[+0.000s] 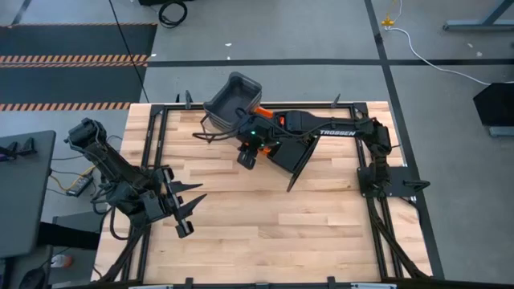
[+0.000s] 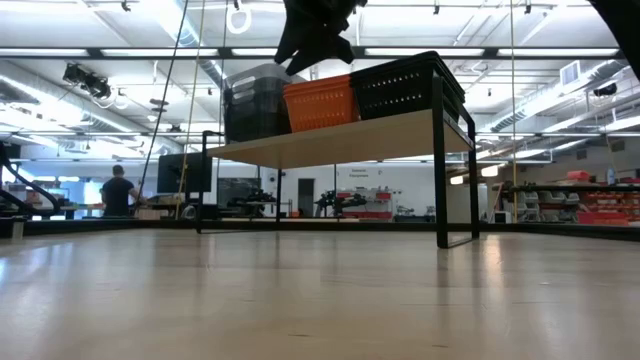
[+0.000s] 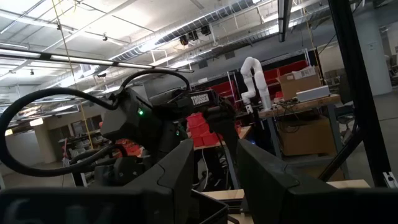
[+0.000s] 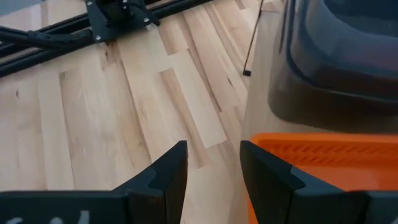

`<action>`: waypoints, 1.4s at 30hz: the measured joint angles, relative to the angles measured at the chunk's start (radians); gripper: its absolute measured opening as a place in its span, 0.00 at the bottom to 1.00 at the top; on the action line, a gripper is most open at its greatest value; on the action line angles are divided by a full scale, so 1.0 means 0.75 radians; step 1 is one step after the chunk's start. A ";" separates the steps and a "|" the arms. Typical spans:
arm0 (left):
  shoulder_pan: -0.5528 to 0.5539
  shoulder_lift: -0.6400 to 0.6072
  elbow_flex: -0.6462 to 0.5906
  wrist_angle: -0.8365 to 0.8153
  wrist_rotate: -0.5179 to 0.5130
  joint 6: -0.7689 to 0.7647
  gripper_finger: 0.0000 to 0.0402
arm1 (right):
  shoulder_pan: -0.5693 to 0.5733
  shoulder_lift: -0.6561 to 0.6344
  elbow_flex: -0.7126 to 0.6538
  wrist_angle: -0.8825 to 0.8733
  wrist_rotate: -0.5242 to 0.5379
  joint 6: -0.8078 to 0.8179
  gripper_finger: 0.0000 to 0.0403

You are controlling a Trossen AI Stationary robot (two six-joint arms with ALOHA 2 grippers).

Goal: Stack baskets on shelf by color
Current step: Stack the orange basket on top of the other orange baskets on the shelf

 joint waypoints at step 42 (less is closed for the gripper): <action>-0.001 0.000 0.000 0.000 0.000 -0.001 0.32 | -0.065 0.002 -0.183 0.304 -0.021 0.196 0.30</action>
